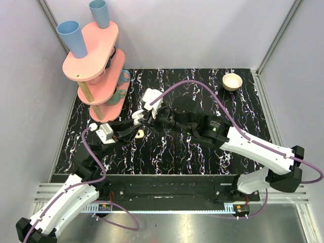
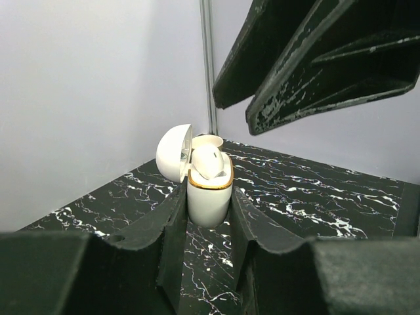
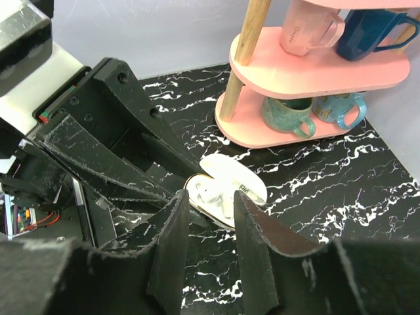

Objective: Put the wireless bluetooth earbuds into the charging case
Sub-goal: Pick up the right earbud from the left side groove of the charging case.

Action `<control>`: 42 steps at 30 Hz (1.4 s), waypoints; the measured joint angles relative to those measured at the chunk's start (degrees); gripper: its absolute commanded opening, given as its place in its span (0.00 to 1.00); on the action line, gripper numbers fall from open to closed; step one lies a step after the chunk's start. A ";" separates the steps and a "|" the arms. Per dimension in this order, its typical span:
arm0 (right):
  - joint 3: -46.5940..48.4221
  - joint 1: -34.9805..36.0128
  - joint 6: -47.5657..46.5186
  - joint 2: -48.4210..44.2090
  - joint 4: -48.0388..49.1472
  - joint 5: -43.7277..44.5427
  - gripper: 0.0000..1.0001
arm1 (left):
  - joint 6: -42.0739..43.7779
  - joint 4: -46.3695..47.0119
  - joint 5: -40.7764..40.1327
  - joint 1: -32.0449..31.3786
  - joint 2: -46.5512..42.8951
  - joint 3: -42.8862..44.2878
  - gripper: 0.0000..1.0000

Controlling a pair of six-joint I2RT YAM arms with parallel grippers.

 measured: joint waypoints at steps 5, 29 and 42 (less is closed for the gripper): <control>0.02 -0.04 0.02 0.74 -1.40 -0.42 0.41 | 0.02 0.02 0.04 0.00 0.00 0.00 0.00; 0.02 -0.98 0.24 2.58 0.46 -0.55 0.41 | 0.15 1.64 0.83 0.00 -0.09 0.00 0.00; 0.02 -1.66 1.36 3.52 1.97 -3.41 0.39 | 0.17 1.60 0.96 0.02 0.00 0.00 0.00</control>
